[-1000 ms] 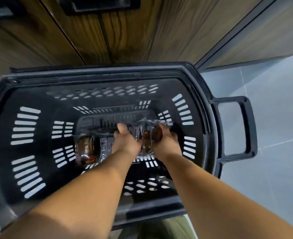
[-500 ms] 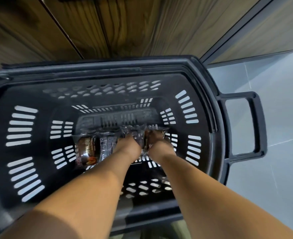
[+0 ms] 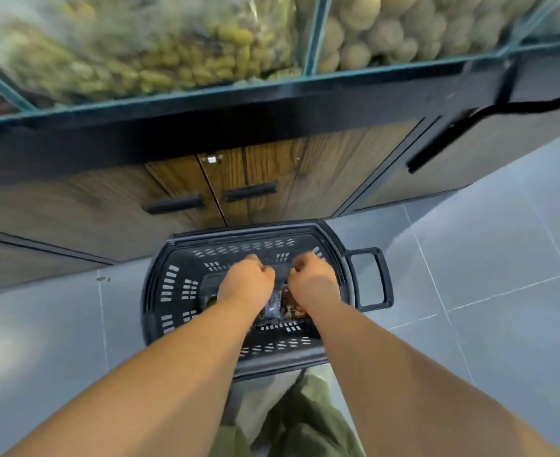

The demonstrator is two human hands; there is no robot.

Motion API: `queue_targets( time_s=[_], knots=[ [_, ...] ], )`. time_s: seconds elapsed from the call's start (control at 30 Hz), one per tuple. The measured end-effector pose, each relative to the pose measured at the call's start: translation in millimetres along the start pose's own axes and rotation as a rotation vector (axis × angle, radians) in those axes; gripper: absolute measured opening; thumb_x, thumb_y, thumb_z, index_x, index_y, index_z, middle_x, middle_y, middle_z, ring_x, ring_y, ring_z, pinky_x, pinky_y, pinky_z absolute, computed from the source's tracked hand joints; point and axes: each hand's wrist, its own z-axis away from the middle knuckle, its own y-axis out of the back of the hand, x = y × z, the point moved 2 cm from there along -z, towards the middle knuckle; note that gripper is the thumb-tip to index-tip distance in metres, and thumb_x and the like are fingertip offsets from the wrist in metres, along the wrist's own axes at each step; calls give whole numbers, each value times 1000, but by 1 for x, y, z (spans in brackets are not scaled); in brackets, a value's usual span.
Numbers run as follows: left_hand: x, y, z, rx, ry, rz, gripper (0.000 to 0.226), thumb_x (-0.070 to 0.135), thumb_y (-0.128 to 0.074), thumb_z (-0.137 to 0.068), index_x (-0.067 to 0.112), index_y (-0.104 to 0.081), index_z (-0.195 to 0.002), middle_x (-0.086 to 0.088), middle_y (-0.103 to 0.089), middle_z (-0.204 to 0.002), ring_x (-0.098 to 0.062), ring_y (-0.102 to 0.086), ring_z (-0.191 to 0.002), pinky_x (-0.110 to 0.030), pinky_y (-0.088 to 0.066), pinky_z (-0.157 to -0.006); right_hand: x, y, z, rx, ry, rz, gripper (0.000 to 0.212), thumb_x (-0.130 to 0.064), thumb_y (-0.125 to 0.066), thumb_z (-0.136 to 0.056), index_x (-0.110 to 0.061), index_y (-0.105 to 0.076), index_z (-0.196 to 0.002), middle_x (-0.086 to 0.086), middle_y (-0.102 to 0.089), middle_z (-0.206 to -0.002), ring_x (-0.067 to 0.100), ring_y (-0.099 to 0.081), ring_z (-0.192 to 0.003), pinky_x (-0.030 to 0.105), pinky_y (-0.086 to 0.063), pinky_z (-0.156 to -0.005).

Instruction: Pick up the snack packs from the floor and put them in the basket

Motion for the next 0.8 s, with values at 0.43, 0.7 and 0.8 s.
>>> queue_targets(
  time_s=[0.43,0.7,0.8],
  knots=[
    [-14,130,193,243,101,364,32,29,-37,-99,13,-41,-73,-3,-45,-68,-23,-43,-68,-32,-30,-61,-115,92,199,111,148,-191,28,-17,-46,-93,-15,-57,-119,8,-62,-116,25,-59,-104,30,-47,-85],
    [-37,146,249,385,172,556,32,24,-42,-96,12,-39,-67,-13,-52,-77,-27,-46,-70,-33,-30,-61,-102,91,245,-56,311,48,25,-21,-44,-96,-17,-57,-117,3,-61,-115,22,-59,-102,30,-47,-86],
    [-48,147,271,464,284,600,26,20,-42,-94,11,-46,-70,-7,-49,-69,-23,-44,-67,-31,-31,-58,-93,99,252,-156,396,172,22,-21,-42,-97,-17,-58,-111,4,-63,-107,22,-60,-93,29,-48,-78]
  ],
)
